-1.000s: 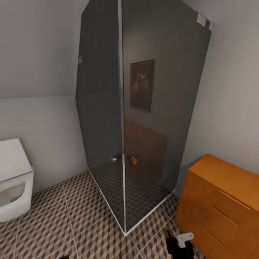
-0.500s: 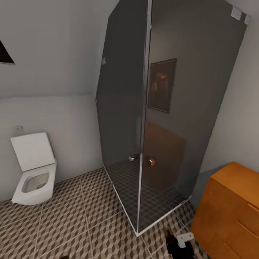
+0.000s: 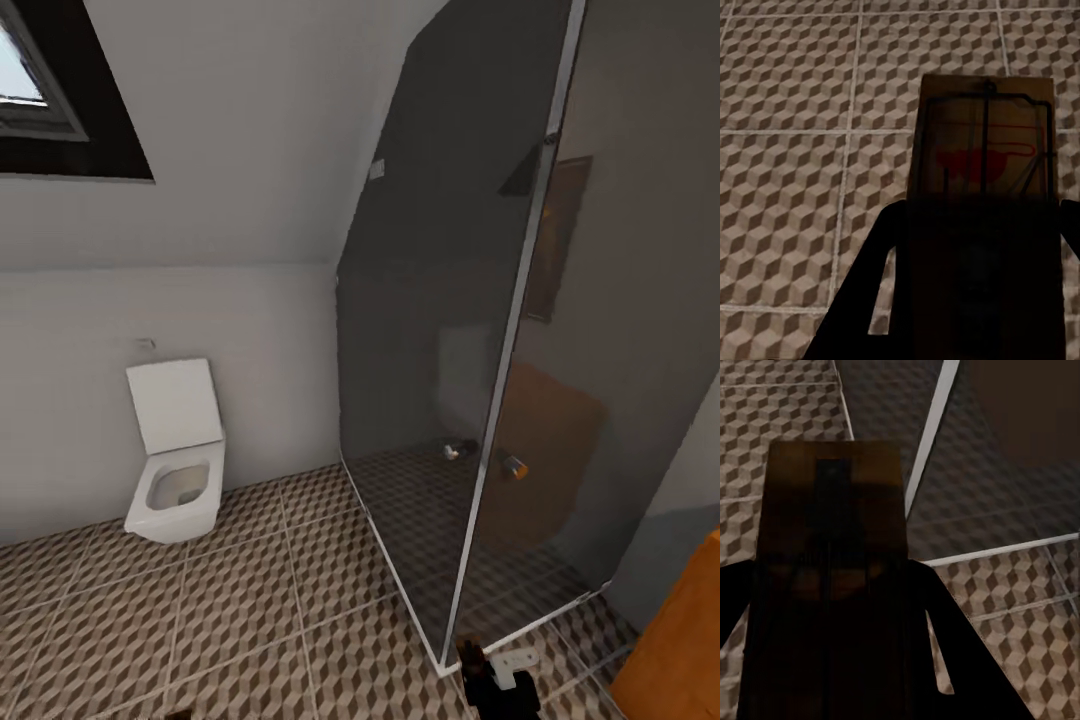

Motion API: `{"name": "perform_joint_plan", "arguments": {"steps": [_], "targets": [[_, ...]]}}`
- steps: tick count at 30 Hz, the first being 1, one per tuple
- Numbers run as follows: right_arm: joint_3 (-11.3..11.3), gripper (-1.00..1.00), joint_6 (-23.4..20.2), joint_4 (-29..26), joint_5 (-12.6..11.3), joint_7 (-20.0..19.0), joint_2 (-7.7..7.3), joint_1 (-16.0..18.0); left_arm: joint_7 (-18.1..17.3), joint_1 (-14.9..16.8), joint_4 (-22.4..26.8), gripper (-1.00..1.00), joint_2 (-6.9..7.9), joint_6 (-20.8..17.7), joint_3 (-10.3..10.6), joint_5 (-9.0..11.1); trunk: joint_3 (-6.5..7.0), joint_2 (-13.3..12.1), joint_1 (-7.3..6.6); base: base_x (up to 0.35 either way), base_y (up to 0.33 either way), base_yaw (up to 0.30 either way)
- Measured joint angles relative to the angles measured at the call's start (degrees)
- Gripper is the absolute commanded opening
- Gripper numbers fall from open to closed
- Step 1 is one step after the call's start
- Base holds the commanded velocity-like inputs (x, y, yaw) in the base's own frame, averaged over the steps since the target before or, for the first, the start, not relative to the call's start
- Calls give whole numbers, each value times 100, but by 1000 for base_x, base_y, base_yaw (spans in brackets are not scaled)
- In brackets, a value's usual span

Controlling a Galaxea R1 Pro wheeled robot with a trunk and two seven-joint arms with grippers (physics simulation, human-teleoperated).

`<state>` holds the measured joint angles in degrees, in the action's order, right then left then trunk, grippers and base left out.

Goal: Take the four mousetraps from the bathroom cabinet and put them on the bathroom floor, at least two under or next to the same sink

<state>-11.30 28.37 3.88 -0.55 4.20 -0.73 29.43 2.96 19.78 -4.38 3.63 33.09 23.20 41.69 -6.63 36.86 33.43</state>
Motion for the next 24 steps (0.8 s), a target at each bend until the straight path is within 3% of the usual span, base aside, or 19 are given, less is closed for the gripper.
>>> {"name": "perform_joint_plan", "arguments": {"steps": [11, 24], "targets": [[0, -100, 0, 0, 0, 1, 0, 0, 15, 0, 3, -100, 0, -4, 0, 6, 0, 1, 0, 131, 287, 300], [0, -100, 1, 1, -1, 2, 1, 0, 17, 0, 5, -100, 46, -5, -16, 13, -1, 2, -1, 232, 255, 300]]}}
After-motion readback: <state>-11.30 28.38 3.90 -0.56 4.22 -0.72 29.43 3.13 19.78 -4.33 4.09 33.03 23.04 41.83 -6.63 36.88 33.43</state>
